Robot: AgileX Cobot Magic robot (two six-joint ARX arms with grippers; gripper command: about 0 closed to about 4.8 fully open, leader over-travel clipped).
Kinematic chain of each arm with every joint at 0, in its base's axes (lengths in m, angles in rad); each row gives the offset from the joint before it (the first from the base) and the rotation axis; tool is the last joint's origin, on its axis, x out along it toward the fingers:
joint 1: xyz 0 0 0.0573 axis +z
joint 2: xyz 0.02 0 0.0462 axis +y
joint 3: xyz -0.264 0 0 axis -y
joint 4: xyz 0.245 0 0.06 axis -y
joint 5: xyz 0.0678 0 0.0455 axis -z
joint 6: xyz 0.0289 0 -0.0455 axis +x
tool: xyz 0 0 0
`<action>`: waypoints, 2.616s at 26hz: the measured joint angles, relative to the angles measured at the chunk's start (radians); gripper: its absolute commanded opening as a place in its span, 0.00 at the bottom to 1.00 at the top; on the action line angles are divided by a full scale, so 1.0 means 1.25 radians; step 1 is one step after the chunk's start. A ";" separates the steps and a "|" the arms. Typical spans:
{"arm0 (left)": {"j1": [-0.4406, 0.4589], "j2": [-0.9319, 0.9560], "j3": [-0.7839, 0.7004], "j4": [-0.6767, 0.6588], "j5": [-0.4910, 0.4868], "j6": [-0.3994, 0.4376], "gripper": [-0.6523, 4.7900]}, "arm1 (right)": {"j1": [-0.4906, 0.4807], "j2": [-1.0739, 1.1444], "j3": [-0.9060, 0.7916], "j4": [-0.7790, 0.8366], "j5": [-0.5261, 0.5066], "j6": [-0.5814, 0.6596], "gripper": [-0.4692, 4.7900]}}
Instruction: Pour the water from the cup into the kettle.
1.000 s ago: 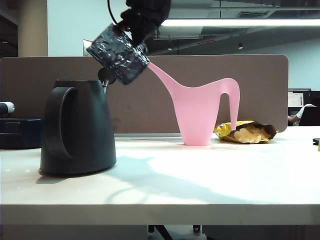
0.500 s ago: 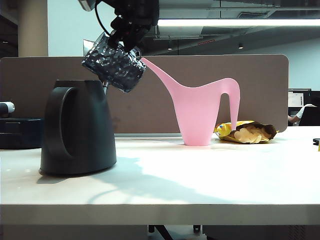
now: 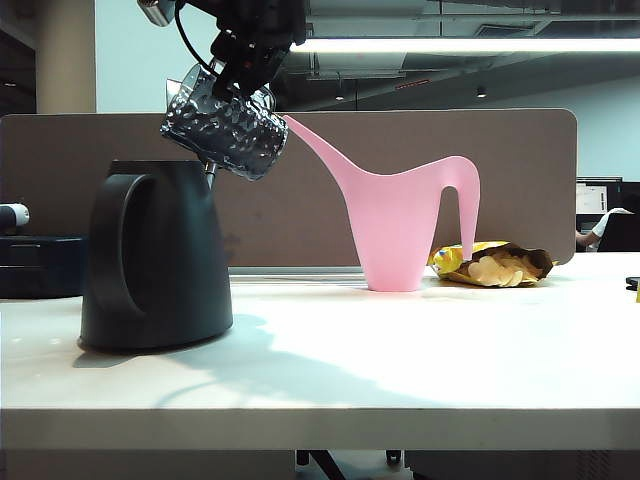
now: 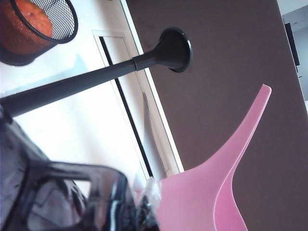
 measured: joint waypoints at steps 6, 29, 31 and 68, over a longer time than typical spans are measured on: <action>0.000 0.000 0.000 0.000 0.000 0.000 0.11 | 0.007 0.014 0.004 0.032 0.025 -0.048 0.07; 0.000 0.000 0.000 0.000 0.000 0.000 0.11 | 0.039 0.083 0.101 0.039 0.052 -0.231 0.07; 0.000 0.000 0.000 0.000 0.000 0.000 0.11 | 0.049 0.084 0.102 0.042 0.054 -0.244 0.07; 0.000 0.000 0.000 0.000 0.000 0.000 0.11 | 0.065 0.084 0.103 0.038 0.081 -0.374 0.07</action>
